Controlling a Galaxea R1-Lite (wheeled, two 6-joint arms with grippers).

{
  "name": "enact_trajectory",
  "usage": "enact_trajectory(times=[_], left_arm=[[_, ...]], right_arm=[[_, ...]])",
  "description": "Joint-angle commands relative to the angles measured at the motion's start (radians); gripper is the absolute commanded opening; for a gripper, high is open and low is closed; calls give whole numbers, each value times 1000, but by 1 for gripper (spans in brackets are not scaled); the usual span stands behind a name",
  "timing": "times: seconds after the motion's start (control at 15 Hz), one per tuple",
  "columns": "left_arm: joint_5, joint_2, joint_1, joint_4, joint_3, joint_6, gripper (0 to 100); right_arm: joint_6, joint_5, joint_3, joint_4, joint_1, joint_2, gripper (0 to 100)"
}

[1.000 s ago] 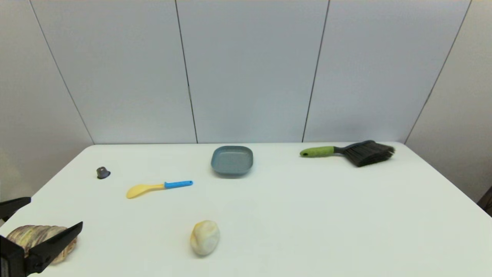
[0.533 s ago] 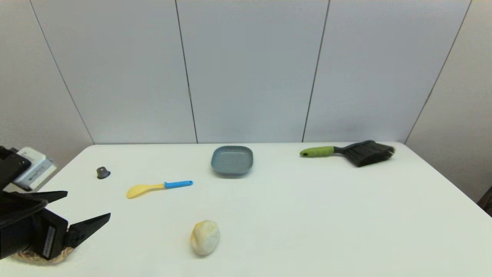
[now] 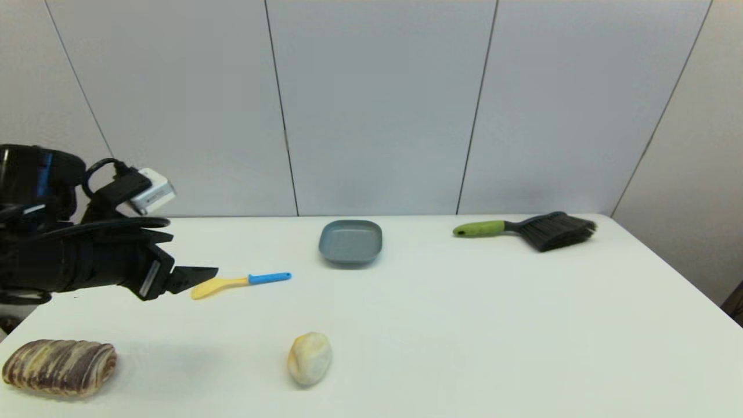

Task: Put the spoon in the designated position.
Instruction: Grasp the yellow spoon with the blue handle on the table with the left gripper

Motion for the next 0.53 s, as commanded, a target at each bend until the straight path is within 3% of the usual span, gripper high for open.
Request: enact_trajectory(times=[0.07, 0.2, 0.33, 0.53], left_arm=[[-150, 189, 104, 102, -87, 272, 100], [-191, 225, 144, 215, -133, 384, 100], [-208, 289, 174, 244, -170, 519, 100], [-232, 332, 170, 284, -233, 530, 100]], right_arm=[[-1, 0, 0, 1, 0, 2, 100], [-1, 0, 0, 1, 0, 2, 100], [-1, 0, 0, 1, 0, 2, 100], [0, 0, 0, 1, 0, 2, 100]])
